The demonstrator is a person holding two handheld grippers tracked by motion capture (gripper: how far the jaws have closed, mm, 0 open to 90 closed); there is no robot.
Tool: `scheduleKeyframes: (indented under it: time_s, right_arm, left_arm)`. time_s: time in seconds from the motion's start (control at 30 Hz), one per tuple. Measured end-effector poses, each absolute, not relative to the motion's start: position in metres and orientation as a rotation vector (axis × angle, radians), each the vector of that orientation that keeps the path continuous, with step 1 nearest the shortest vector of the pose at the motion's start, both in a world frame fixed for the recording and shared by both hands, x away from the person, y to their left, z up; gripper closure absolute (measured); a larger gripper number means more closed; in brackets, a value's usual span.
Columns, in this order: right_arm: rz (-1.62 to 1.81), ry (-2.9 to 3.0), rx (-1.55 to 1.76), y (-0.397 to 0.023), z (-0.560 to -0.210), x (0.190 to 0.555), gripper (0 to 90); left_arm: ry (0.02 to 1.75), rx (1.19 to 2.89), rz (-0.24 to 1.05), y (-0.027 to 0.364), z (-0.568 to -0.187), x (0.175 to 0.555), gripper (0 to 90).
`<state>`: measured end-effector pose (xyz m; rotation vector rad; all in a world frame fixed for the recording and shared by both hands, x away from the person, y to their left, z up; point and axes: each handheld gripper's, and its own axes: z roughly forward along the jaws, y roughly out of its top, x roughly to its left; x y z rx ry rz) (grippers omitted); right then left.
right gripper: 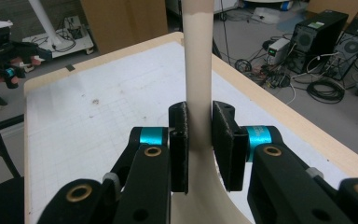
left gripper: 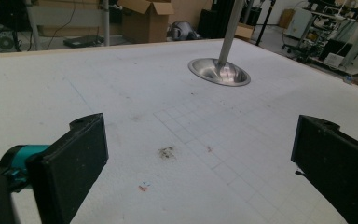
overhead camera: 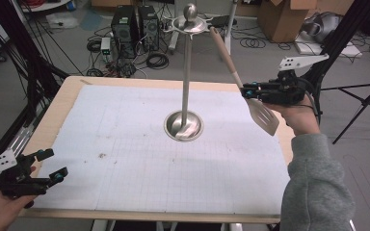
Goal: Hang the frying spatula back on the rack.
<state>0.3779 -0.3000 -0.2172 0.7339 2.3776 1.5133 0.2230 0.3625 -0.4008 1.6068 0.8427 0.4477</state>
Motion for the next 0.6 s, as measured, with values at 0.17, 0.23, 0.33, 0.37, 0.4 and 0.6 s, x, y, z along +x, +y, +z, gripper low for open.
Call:
scheduleKeyframes:
  time_s: [0.17,0.23,0.33,0.37,0.4,0.6]
  right_arm:
    - [1.513,2.381,0.731,-0.295,-0.222,0.381,77.2]
    - [1.509,2.387,0.733,-0.293,-0.223,0.382,77.2]
    - [1.509,2.384,0.731,-0.290,-0.224,0.383,77.3]
    - [1.511,2.383,0.731,-0.289,-0.225,0.384,77.2]
    - [1.507,2.378,0.728,-0.288,-0.225,0.384,77.2]
    - [1.499,2.388,0.733,-0.281,-0.229,0.387,77.3]
  left_arm:
    - [0.845,1.607,0.446,0.362,-0.401,0.223,4.1]
    - [0.845,1.606,0.446,0.362,-0.401,0.223,4.1]
    - [0.845,1.608,0.446,0.363,-0.401,0.223,4.1]
    - [0.844,1.607,0.446,0.363,-0.401,0.223,4.1]
    - [0.844,1.608,0.447,0.363,-0.401,0.223,4.1]
    - [0.845,1.604,0.447,0.363,-0.401,0.223,4.1]
